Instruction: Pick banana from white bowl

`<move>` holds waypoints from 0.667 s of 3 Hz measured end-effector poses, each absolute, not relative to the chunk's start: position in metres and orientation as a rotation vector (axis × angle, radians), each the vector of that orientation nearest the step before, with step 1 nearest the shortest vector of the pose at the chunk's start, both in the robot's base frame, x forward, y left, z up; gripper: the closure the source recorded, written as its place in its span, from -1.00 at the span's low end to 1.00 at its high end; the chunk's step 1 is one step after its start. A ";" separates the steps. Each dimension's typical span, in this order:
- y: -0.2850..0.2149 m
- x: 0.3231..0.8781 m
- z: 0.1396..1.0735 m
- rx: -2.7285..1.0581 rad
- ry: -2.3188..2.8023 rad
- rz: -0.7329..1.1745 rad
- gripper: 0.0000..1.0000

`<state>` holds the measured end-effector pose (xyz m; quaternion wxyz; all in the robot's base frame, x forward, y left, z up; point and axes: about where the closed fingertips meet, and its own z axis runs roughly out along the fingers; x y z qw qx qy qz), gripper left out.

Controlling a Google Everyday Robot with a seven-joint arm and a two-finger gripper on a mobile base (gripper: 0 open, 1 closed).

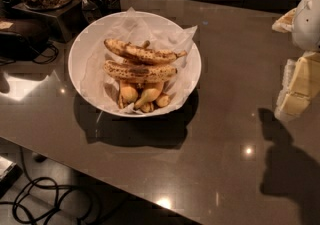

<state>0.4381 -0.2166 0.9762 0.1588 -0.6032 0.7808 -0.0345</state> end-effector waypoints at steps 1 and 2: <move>-0.214 0.438 0.981 -1.714 2.238 -0.122 -1.00; -0.196 0.431 0.989 -1.716 2.273 -0.148 -1.00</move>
Offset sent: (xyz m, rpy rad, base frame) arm -0.0182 0.0390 0.0162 -0.0761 0.0591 -0.0661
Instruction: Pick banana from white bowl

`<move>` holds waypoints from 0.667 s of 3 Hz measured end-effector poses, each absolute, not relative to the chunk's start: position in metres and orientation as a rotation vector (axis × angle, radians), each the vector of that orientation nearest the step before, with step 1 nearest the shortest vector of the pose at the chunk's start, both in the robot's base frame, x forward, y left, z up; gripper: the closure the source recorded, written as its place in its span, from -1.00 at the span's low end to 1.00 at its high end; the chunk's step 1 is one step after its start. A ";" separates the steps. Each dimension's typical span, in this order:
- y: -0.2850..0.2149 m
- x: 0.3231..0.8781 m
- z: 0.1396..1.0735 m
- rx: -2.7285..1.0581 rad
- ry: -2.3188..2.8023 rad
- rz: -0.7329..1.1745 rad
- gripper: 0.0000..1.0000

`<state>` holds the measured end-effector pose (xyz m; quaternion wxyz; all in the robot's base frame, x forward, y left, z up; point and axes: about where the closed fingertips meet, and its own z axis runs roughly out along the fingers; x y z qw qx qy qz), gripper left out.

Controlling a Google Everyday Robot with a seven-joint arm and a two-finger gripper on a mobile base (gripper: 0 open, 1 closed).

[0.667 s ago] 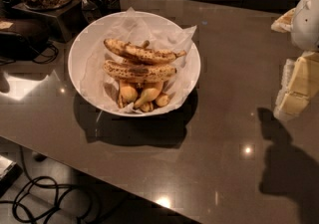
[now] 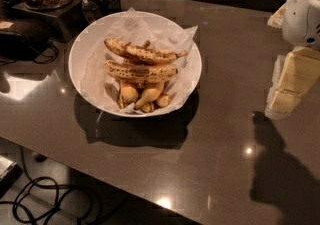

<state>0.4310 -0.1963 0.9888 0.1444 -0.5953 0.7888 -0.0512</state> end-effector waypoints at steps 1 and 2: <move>-0.168 0.420 0.995 -1.755 2.297 -0.179 -1.00; -0.165 0.421 1.001 -1.739 2.276 -0.190 -1.00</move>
Offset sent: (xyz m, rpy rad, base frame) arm -0.0092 0.0228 0.0044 -0.0363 0.0205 0.0048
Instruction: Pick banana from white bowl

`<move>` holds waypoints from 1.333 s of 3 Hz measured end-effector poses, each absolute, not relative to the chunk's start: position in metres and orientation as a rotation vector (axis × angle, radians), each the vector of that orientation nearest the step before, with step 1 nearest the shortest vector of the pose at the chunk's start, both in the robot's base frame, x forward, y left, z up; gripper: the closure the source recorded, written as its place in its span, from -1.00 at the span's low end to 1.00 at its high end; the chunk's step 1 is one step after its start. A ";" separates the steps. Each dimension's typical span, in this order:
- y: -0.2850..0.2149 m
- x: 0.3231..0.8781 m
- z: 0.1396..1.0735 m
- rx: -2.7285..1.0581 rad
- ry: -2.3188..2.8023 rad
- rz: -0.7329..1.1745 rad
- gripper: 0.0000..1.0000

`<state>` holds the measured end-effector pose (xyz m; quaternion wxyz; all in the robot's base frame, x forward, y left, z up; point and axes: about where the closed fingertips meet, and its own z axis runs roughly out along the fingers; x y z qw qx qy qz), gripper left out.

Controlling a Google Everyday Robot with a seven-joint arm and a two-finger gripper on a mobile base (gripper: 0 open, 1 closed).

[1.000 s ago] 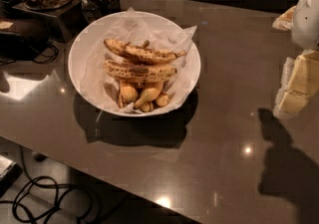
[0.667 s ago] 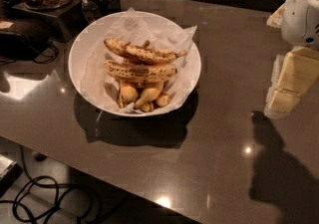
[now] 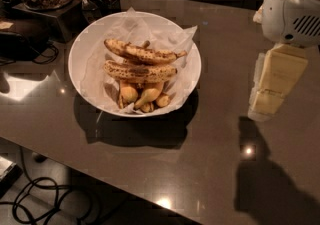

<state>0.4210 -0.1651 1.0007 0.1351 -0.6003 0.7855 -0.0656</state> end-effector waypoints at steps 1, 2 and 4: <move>-0.142 0.412 0.998 -1.793 2.225 -0.159 -1.00; -0.107 0.405 0.986 -1.877 2.214 -0.132 -1.00; -0.072 0.405 0.994 -1.923 2.141 -0.176 -1.00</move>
Offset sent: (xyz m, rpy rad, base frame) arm -0.0249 0.0915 -0.0463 -0.0397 0.1809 0.1482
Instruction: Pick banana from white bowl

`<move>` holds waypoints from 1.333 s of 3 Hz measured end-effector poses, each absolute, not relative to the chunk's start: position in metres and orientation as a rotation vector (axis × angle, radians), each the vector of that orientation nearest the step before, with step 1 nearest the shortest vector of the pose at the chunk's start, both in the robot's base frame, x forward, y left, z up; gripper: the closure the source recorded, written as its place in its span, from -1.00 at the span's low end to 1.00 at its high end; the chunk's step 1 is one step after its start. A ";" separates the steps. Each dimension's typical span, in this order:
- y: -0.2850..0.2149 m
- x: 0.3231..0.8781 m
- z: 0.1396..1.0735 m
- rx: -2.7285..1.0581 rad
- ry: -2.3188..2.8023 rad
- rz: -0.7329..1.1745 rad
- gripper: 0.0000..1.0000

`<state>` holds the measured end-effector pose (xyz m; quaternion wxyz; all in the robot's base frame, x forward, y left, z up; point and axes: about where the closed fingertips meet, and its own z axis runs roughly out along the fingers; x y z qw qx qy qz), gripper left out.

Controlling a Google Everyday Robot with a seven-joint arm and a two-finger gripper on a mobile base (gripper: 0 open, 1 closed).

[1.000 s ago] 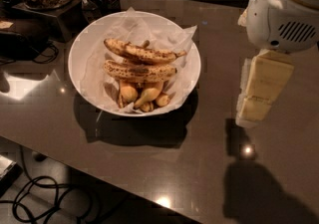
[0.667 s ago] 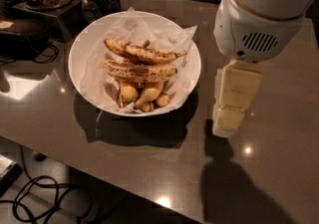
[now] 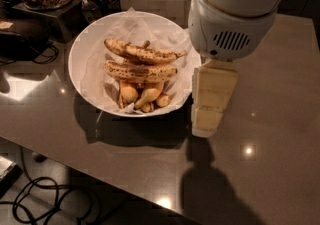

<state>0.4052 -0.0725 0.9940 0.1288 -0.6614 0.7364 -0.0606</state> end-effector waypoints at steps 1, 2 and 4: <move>-0.045 0.418 1.005 -1.891 2.112 -0.138 -1.00; -0.029 0.434 1.003 -1.872 2.129 -0.083 -0.76; -0.013 0.457 0.990 -1.854 2.170 0.013 -0.54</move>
Offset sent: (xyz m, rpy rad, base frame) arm 0.0518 0.0517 -0.0153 0.0872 0.1085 -0.0360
